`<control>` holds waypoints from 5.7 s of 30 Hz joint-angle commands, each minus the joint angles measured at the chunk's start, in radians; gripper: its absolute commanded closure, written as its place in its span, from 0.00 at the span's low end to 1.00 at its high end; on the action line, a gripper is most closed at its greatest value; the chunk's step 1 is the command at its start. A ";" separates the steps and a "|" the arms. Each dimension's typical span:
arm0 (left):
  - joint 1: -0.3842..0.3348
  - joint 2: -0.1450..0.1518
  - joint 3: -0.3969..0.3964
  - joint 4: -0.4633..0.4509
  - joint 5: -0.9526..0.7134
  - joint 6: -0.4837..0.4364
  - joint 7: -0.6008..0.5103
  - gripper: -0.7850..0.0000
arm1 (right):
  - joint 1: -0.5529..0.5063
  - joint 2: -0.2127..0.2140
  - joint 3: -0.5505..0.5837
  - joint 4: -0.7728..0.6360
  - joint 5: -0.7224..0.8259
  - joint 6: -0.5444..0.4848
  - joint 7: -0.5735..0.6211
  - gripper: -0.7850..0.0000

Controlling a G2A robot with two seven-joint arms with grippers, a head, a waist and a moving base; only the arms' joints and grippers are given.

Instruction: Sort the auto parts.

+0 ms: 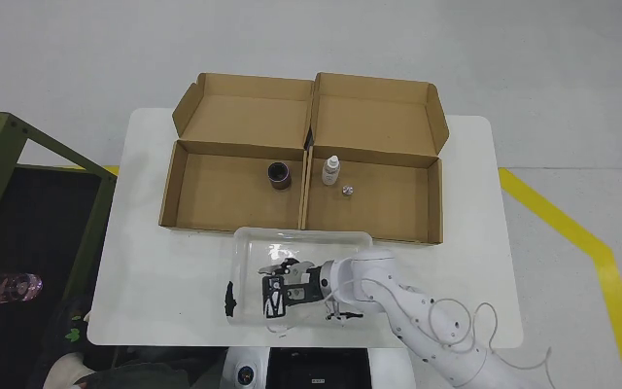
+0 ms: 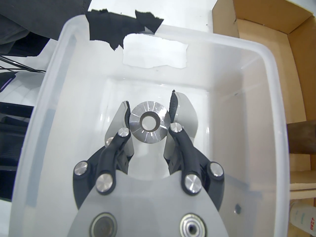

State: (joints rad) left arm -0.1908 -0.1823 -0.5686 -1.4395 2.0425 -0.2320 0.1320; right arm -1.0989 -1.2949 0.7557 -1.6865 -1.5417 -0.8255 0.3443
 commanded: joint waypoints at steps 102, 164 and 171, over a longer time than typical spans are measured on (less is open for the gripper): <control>0.000 0.000 0.000 0.000 0.000 0.000 0.000 0.00 | 0.485 -0.185 -0.145 0.551 0.229 0.230 0.091 0.62; 0.000 0.000 0.000 0.000 0.000 0.000 0.000 0.00 | -0.356 0.076 0.800 -0.204 0.052 -0.029 -0.386 0.35; 0.000 0.000 0.000 0.000 0.000 0.000 0.000 0.00 | -0.443 0.088 0.907 -0.150 0.077 0.045 -0.527 0.26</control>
State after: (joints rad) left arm -0.1908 -0.1823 -0.5686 -1.4395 2.0425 -0.2320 0.1320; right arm -1.5317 -1.2081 1.6500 -1.8448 -1.4692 -0.7923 -0.1616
